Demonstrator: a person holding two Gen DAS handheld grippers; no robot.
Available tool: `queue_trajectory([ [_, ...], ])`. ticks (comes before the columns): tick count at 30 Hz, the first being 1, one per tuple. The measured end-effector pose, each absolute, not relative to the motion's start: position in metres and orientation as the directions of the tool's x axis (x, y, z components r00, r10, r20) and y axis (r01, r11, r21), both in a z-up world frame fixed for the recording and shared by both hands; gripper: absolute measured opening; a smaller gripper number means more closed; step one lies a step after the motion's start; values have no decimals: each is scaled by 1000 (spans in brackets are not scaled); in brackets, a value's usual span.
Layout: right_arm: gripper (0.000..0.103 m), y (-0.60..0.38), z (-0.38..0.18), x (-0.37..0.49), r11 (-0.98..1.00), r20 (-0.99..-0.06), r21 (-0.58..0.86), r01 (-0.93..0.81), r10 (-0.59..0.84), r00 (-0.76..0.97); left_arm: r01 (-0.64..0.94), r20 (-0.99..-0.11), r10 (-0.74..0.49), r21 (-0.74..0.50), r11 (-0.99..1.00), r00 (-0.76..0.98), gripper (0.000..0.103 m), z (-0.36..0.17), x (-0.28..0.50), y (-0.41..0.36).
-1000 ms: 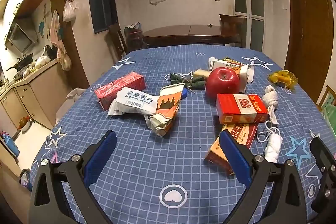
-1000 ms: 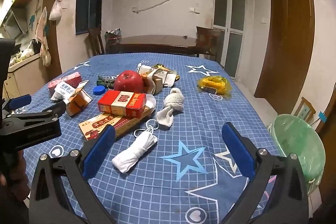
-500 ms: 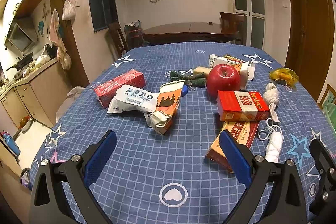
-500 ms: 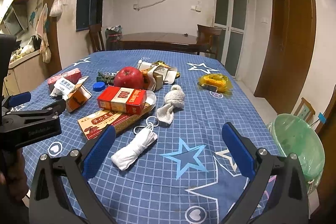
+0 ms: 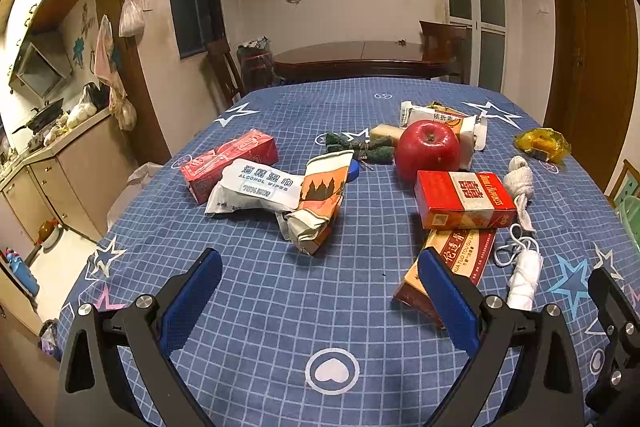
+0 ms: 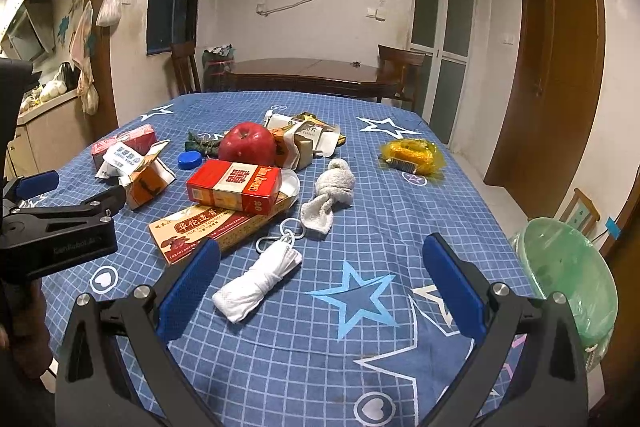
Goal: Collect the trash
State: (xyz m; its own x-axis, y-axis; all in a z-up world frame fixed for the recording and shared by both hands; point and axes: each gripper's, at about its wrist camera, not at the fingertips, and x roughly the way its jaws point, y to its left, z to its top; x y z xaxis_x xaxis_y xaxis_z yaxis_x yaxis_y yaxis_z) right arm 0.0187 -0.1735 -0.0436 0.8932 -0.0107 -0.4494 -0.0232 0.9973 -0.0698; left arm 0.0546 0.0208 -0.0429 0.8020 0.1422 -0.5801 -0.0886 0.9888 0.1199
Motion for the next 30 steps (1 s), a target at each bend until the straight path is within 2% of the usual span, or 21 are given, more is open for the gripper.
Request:
queue_trajectory([
  [7, 98, -175, -48, 25, 994, -479, -105, -11, -41, 877, -153, -584, 203, 135, 979, 786, 98, -47, 58, 42],
  [12, 97, -174, -64, 45, 993, -590, -105, -52, -20, 807, -184, -596, 223, 127, 975, 771, 98, -52, 64, 62],
  [18, 74, -168, -87, 72, 994, -688, 2, -114, 84, 721, -144, -614, 193, 129, 981, 765, 98, -57, 70, 60],
  [21, 71, -164, -96, 78, 990, -716, 58, -131, 133, 685, -121, -615, 174, 127, 984, 769, 98, -57, 71, 58],
  [23, 59, -163, -101, 79, 982, -737, 109, -155, 185, 651, -86, -619, 136, 110, 990, 773, 98, -57, 71, 56],
  [25, 37, -163, -104, 78, 966, -734, 175, -191, 257, 628, -37, -621, 84, 88, 995, 780, 98, -56, 70, 52],
  [26, 36, -163, -105, 77, 959, -732, 196, -203, 281, 620, -9, -622, 56, 78, 997, 781, 98, -55, 69, 49],
  [28, 26, -168, -104, 72, 947, -723, 243, -208, 320, 613, 77, -631, -35, 39, 996, 775, 98, -54, 70, 43],
  [30, 22, -178, -101, 69, 944, -716, 274, -182, 326, 617, 157, -637, -117, 6, 988, 762, 98, -53, 71, 36],
])
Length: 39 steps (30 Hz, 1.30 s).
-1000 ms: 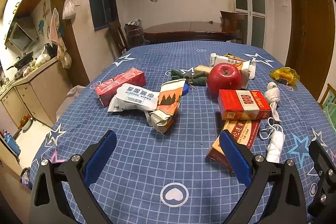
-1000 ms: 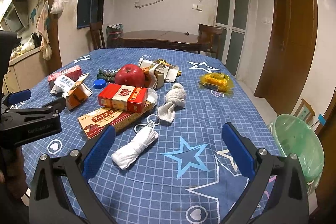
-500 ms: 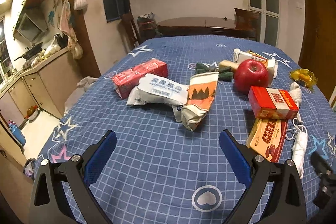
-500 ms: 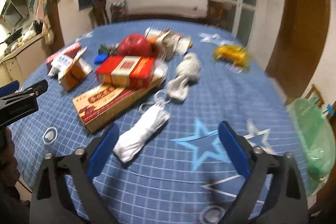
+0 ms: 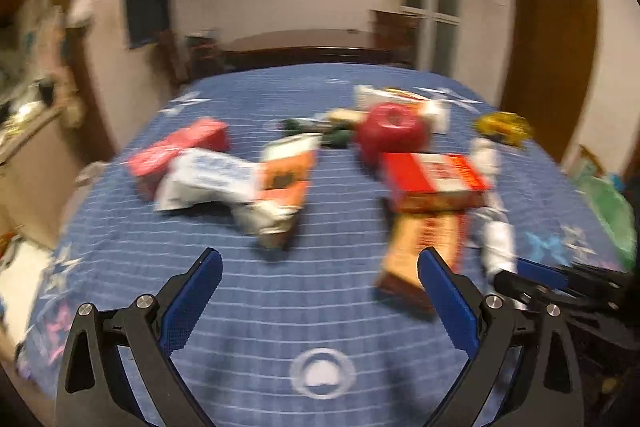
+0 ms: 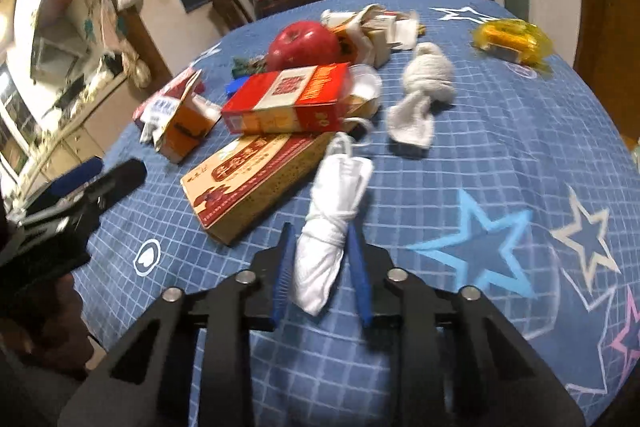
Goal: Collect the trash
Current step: 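Grasp the long brown medicine box with the left tool while the right tool grasps the white mask, then carry the brown box and white mask over the green bin with both tools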
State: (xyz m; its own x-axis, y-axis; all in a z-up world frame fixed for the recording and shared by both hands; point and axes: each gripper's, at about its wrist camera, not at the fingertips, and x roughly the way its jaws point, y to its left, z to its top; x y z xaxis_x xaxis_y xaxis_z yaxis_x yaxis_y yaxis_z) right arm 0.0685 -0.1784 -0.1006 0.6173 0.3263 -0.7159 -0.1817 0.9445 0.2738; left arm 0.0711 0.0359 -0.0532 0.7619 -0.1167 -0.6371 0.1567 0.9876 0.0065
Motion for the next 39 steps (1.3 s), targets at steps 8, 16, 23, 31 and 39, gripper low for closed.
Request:
queue_trajectory([
  [8, 21, -216, -90, 50, 950, -681, 300, -88, 278, 677, 393, -697, -249, 52, 918, 672, 96, -77, 100, -22],
  [16, 21, -227, -89, 43, 951, -666, 298, -80, 267, 697, 425, -760, -272, 7, 905, 590, 59, -105, 128, -40],
  [23, 21, -225, -80, 41, 953, -637, 289, -87, 260, 725, 461, -675, -519, -287, 840, 525, 57, -79, 110, -14],
  [31, 21, -234, -70, 30, 958, -607, 281, -59, 225, 762, 504, -577, -593, -330, 798, 561, 57, -45, 78, -9],
  [39, 21, -238, -64, 21, 960, -591, 274, -52, 211, 779, 511, -644, -525, -234, 827, 556, 56, -37, 59, -19],
])
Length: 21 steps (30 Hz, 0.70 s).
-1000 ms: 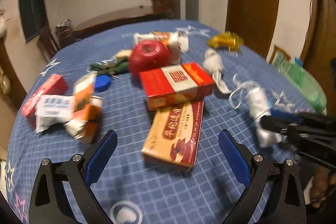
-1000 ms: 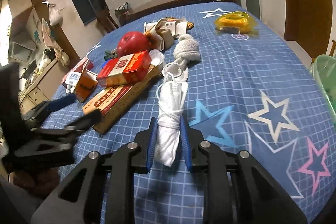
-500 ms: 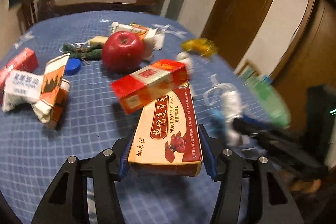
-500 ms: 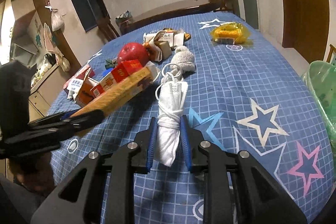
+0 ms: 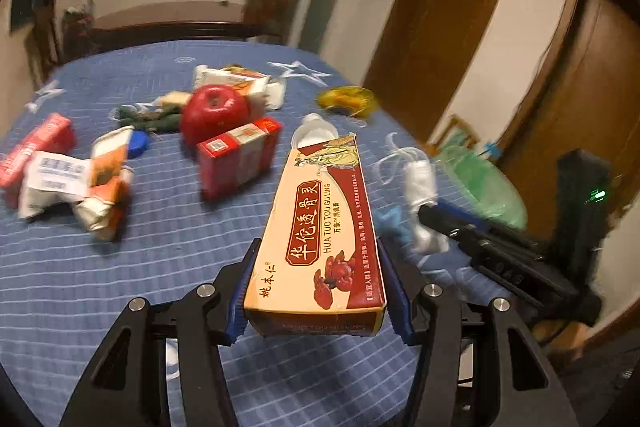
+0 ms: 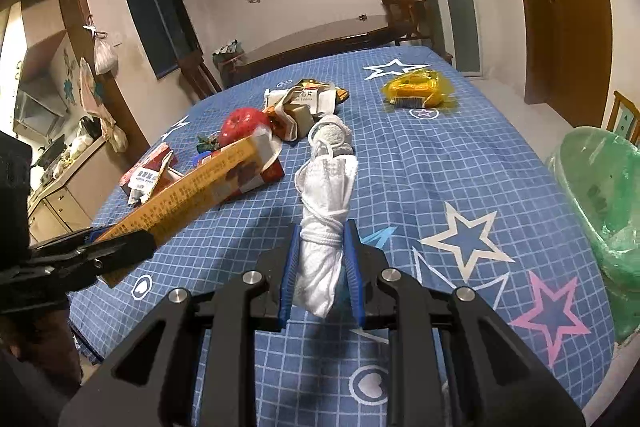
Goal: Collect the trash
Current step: 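Carry the brown box and white mask over the green bin with both tools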
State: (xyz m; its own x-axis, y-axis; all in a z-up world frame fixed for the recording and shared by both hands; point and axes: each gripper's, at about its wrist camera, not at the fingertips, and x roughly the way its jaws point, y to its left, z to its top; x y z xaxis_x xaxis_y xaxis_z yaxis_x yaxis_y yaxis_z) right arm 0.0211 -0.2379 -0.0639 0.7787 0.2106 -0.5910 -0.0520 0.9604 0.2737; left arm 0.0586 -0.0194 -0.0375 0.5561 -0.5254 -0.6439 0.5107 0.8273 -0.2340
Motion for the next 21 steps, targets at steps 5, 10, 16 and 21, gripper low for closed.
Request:
queue_trajectory([
  [5, 21, -240, -63, 19, 960, -584, 277, -49, 209, 784, 460, -563, -221, 327, 826, 796, 57, -35, 28, -47],
  [10, 21, -239, -63, 16, 958, -576, 281, -55, 214, 789, 413, -469, -87, 656, 632, 879, 56, -55, 7, -66],
  [16, 21, -241, -64, 16, 952, -575, 302, -54, 227, 786, 241, -273, 14, 869, 432, 962, 56, -74, -3, -75],
  [21, 21, -244, -66, 14, 948, -571, 313, -52, 231, 788, 131, -154, 51, 942, 308, 987, 57, -94, -7, -72],
])
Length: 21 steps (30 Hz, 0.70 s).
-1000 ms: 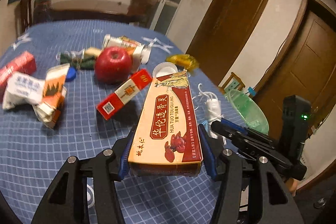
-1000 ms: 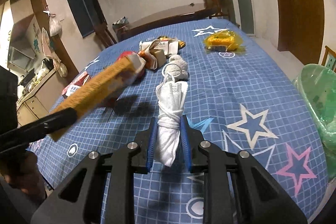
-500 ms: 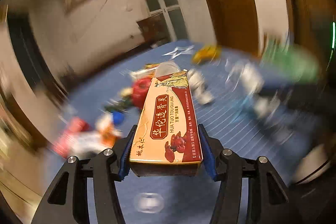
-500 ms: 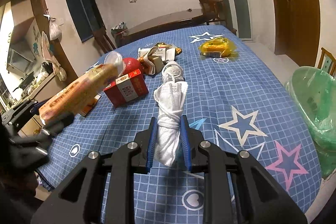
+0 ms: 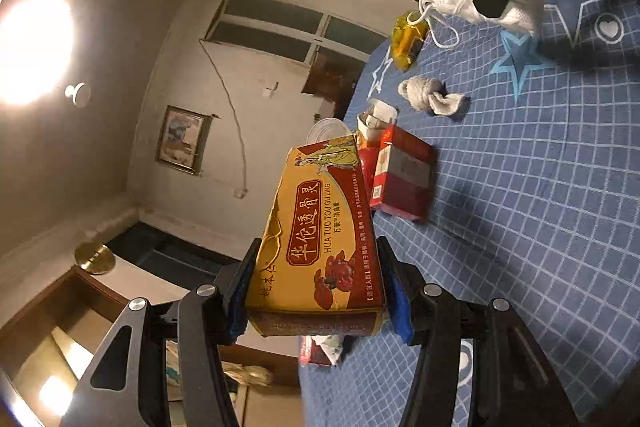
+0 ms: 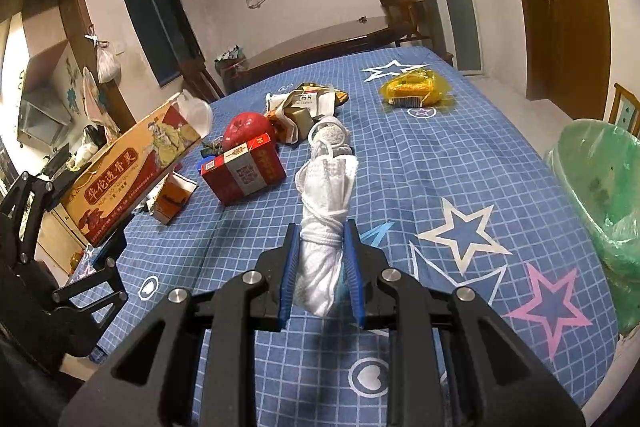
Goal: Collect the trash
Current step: 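Carry the brown box and white mask over the green bin with both tools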
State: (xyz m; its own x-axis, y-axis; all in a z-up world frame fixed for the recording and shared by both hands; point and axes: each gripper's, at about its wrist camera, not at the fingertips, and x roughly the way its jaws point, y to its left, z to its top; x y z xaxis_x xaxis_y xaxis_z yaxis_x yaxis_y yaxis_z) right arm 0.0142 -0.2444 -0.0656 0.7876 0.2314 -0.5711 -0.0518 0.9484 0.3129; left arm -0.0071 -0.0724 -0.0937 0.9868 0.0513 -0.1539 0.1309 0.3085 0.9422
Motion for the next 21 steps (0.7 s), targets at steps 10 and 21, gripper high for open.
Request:
queue_trajectory([
  [10, 21, -243, -67, 16, 930, -565, 359, -74, 280, 777, 146, -150, -15, 977, -154, 989, 56, -116, 1, -54],
  [21, 21, -270, -60, 6, 929, -534, 370, -20, 230, 814, 242, -242, -14, 970, -10, 970, 56, -57, 25, -75],
])
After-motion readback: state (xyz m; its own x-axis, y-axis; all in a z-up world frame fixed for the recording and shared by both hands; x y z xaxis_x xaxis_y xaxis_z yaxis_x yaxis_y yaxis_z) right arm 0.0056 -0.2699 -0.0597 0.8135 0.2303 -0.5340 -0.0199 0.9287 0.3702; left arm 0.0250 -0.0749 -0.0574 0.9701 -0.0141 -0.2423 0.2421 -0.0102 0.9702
